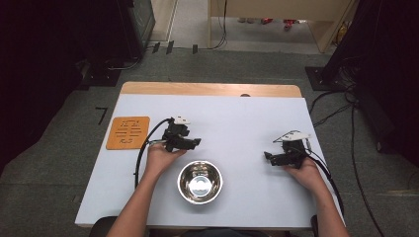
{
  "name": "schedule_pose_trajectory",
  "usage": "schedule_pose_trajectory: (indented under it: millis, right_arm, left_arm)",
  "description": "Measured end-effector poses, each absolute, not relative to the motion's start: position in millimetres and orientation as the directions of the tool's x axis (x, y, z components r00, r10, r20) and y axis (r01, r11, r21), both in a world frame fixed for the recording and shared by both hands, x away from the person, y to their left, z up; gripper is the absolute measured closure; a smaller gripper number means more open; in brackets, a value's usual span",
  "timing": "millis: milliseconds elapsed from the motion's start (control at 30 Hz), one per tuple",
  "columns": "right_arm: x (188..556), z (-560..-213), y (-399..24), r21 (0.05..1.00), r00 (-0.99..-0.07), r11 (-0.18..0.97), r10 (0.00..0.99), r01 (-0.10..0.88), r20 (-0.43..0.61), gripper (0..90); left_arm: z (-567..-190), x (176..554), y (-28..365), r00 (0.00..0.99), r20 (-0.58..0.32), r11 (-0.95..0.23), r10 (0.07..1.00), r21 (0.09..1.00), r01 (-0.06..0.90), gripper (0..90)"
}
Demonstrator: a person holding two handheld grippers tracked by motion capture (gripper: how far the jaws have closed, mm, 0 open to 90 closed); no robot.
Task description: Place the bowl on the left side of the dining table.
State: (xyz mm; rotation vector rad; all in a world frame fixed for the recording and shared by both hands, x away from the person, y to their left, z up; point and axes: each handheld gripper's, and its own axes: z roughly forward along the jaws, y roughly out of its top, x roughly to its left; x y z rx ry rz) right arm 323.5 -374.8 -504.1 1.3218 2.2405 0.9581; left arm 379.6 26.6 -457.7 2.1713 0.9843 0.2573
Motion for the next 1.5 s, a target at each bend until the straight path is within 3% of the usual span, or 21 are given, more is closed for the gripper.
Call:
schedule_pose_trajectory:
  millis: [300,700,1500]
  right_arm:
    - [324,-504,-375,0.712,-0.493,0.330,0.870,0.620,0.027,4.8]
    - [324,-504,-375,0.712,-0.493,0.330,0.870,0.619,0.025,4.8]
    - [324,-504,-375,0.713,-0.494,0.331,0.869,0.618,0.025,4.8]
  left_arm:
    - [-450,377,33,0.691,-0.162,-0.434,0.705,0.671,0.601,36.7]
    - [-442,367,34,0.743,-0.115,-0.504,0.659,0.666,0.550,37.7]
    - [-432,344,33,0.792,-0.144,-0.540,0.593,0.659,0.524,40.0]
